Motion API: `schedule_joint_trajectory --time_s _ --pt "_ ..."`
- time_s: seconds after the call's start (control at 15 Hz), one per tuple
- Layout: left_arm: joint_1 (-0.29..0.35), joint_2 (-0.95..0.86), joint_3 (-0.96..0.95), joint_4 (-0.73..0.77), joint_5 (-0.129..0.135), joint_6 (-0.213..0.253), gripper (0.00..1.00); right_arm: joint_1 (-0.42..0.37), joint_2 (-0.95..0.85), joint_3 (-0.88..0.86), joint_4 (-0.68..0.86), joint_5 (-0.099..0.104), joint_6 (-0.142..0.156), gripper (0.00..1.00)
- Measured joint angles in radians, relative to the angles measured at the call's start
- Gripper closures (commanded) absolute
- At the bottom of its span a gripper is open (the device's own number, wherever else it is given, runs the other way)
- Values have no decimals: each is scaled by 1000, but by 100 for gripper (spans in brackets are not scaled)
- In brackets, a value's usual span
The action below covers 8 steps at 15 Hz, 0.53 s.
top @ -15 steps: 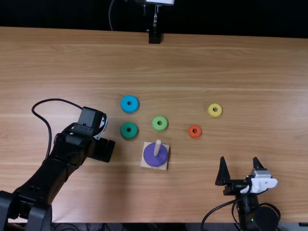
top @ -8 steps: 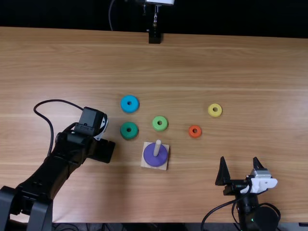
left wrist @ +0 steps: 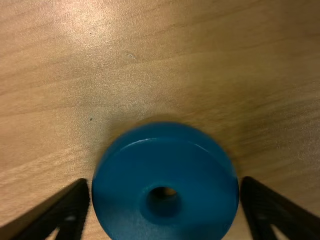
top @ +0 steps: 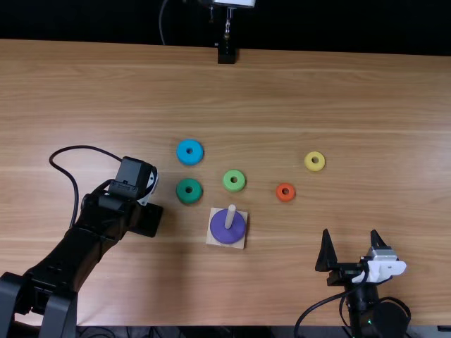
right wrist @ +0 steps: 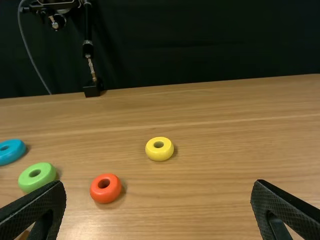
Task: Build the Hanoi tower: stack the rings onto the peg from bottom to top in this color order: purple, dark blue, light blue, dark green, light green, yellow, orange.
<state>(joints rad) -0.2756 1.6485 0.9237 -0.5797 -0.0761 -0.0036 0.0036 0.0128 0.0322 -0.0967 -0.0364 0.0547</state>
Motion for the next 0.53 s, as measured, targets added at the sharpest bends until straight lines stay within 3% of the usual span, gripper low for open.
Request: schedule_joint_trajectory --time_s 0.33,0.53 --pt "-1 0 0 -5 -3 0 100 0 0 0 0 0 0 0" --pt "-43 0 47 -59 -10 0 100 0 0 0 0 0 0 0"
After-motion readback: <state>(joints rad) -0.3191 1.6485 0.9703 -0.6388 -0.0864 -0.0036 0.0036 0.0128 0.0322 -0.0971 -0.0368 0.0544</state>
